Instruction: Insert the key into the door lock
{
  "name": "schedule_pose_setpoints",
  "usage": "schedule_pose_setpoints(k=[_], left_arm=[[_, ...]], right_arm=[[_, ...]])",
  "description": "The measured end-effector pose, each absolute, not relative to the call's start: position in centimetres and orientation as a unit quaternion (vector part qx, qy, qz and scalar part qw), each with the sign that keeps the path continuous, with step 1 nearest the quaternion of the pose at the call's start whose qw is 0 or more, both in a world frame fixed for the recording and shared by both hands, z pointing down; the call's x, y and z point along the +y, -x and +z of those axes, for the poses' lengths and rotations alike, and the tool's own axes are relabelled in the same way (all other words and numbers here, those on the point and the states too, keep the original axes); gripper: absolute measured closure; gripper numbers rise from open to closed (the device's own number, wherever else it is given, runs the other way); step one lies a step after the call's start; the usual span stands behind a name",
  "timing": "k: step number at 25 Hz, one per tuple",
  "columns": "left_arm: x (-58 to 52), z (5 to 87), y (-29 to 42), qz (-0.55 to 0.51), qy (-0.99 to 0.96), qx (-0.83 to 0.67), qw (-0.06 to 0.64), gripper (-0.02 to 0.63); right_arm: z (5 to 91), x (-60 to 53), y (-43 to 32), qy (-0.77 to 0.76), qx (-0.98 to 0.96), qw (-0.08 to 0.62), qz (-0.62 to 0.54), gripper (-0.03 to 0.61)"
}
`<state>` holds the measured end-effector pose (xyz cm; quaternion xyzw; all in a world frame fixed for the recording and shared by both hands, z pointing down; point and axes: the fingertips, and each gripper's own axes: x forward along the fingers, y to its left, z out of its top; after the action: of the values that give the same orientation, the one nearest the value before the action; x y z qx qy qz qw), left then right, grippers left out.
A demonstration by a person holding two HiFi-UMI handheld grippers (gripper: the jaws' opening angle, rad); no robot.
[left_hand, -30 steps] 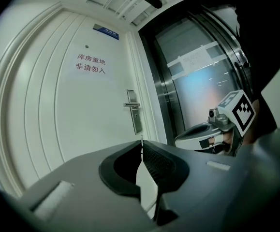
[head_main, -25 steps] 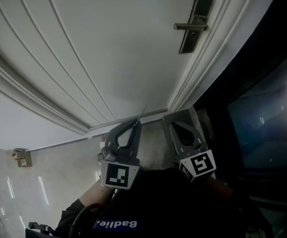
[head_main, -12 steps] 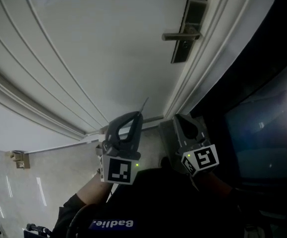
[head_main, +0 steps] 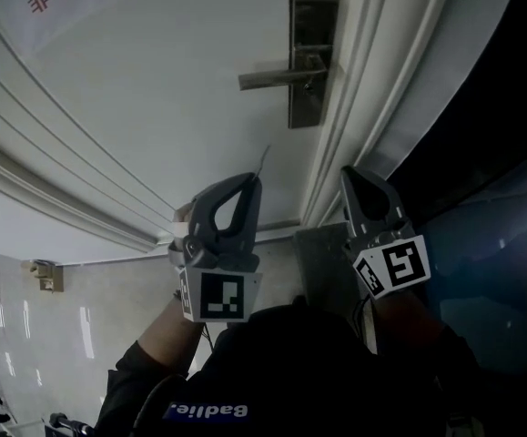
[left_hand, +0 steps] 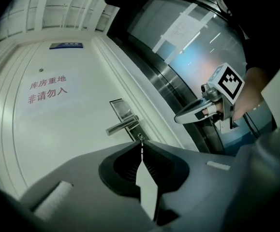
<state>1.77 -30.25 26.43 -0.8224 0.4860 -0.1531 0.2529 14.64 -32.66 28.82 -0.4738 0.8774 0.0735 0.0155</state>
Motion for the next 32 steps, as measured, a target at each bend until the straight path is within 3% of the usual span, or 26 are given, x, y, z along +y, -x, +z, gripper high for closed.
schedule_pose_setpoints(k=[15, 32], left_arm=[[-37.0, 28.0, -10.2, -0.402, 0.620, 0.424, 0.524, 0.583], [-40.9, 28.2, -12.3, -0.460, 0.553, 0.438, 0.539, 0.584]], right_arm=[[24.6, -40.0, -19.0, 0.404, 0.907, 0.053, 0.108, 0.575], [24.0, -42.3, -19.2, 0.367, 0.923, 0.060, 0.094, 0.575]])
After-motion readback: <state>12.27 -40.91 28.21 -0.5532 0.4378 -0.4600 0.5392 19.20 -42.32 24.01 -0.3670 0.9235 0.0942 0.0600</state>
